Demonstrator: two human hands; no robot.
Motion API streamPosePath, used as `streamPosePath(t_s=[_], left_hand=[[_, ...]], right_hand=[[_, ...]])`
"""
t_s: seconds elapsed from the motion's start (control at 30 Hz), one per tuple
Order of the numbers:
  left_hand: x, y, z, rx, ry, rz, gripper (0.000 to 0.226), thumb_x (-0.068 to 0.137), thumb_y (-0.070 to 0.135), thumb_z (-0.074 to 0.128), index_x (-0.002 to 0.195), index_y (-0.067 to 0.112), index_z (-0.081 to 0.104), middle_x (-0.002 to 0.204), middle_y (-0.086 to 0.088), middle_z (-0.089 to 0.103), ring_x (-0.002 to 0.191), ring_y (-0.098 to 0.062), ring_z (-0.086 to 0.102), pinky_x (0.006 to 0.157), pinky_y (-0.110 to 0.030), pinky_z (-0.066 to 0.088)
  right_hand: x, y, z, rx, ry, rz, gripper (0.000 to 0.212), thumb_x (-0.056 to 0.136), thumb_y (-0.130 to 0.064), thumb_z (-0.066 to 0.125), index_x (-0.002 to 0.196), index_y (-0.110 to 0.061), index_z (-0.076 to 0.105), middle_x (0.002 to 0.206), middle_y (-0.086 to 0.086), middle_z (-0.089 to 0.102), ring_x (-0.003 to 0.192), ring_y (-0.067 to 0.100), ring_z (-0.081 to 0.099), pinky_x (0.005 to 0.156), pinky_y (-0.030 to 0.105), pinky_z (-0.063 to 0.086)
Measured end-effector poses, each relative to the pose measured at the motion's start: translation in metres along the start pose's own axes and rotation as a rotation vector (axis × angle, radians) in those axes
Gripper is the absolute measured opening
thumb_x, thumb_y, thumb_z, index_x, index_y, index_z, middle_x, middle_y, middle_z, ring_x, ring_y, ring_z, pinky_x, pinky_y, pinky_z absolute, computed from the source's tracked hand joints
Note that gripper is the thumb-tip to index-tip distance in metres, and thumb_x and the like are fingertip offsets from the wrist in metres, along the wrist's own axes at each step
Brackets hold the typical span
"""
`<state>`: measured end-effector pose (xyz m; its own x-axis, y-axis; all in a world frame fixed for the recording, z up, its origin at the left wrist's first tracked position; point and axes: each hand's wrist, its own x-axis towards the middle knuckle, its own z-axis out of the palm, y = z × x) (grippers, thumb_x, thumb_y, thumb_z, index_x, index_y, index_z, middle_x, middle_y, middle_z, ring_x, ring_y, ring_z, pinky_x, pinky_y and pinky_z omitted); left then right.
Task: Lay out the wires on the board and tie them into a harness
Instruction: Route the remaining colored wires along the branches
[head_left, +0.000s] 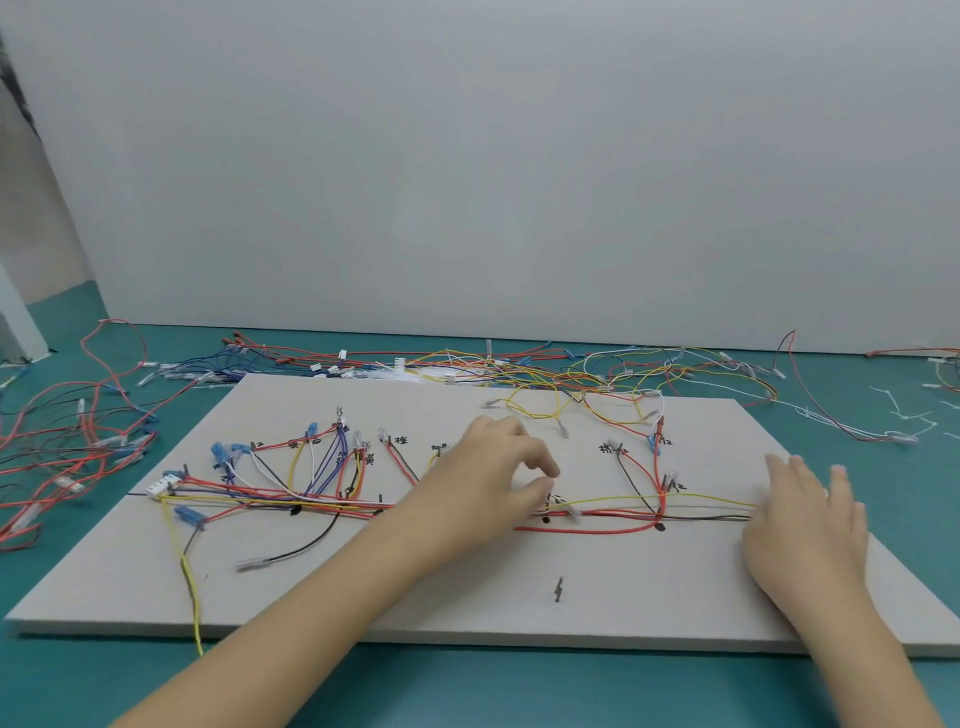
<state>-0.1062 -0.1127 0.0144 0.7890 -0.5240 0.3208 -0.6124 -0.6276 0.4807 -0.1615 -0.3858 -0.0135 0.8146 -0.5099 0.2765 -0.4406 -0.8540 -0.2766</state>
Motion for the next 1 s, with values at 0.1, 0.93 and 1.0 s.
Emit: streamPosePath(t_s=[0.1,0.93,1.0], left_hand=[[-0.004,-0.023,-0.020,0.082,-0.030,-0.057,0.009,0.090,0.033,0.061,0.093,0.031,0.068,0.092,0.014,0.058,0.098,-0.011,0.047,0.088,-0.034,0.045],[-0.039,-0.070,-0.039,-0.215,-0.012,-0.227,0.011,0.079,0.028,0.078,0.072,0.034,0.073,0.077,0.009,0.061,0.069,-0.004,0.062,0.063,-0.015,0.046],[-0.039,-0.071,-0.041,-0.255,-0.035,-0.227,0.013,0.080,0.024,0.078,0.072,0.034,0.074,0.076,0.008,0.067,0.068,-0.004,0.065,0.063,-0.016,0.049]], right_hand=[[-0.007,-0.017,0.002,0.153,0.073,-0.140,0.033,0.093,-0.009,0.050,0.125,-0.008,0.057,0.132,0.015,0.055,0.128,0.036,0.035,0.106,0.044,0.026],[-0.026,-0.085,0.008,0.406,-0.243,-0.548,0.011,0.091,-0.029,0.062,0.082,-0.028,0.068,0.086,-0.011,0.056,0.088,0.008,0.050,0.083,0.032,0.042],[-0.027,-0.085,0.008,0.404,-0.234,-0.552,0.011,0.091,-0.030,0.063,0.082,-0.026,0.069,0.084,-0.011,0.058,0.088,0.009,0.050,0.083,0.033,0.042]])
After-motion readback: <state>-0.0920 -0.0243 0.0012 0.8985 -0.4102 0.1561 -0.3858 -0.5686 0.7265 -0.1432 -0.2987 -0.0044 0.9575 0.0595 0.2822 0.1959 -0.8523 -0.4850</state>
